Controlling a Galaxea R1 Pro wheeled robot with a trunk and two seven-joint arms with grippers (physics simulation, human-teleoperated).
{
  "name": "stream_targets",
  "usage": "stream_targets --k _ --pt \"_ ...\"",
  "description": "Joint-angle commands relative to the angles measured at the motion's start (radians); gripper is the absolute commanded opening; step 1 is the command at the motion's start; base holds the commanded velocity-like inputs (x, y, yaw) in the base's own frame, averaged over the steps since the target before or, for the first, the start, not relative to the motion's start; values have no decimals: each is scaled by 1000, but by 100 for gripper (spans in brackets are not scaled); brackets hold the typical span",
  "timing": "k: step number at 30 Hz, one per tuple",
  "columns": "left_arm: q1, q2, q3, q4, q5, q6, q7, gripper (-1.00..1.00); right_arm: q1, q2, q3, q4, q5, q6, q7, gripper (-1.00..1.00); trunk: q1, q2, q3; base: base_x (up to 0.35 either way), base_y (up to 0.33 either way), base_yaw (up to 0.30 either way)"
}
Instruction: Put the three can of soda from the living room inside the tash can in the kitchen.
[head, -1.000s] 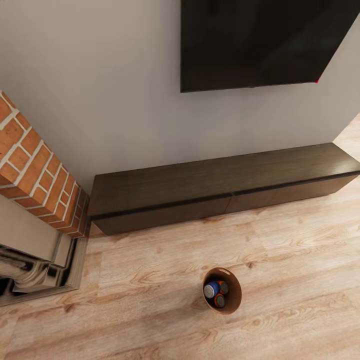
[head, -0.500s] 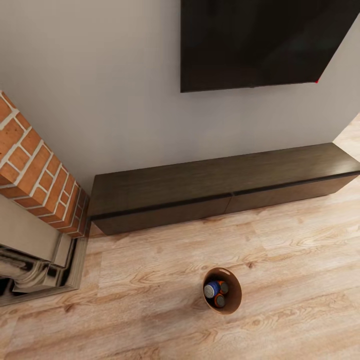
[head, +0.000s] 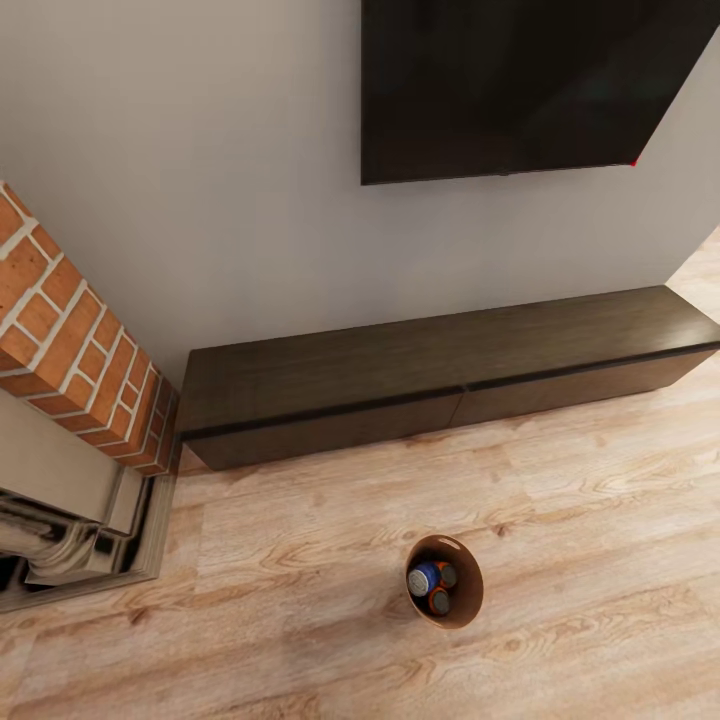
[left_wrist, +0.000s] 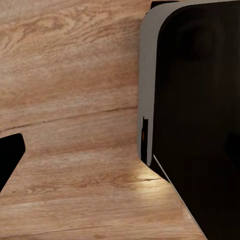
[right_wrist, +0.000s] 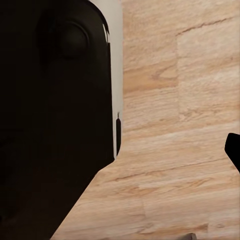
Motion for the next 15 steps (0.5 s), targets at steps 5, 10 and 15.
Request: stream_targets --k 5,10,15 --pt "0 -1 0 0 0 0 0 100 0 0 0 0 0 0 0 100 0 0 0 0 0 0" --pt "0 -1 0 0 0 0 0 100 0 0 0 0 0 0 0 100 0 0 0 0 0 0" --pt "0 0 0 0 0 0 0 100 0 0 0 0 0 0 0 100 0 0 0 0 0 0"
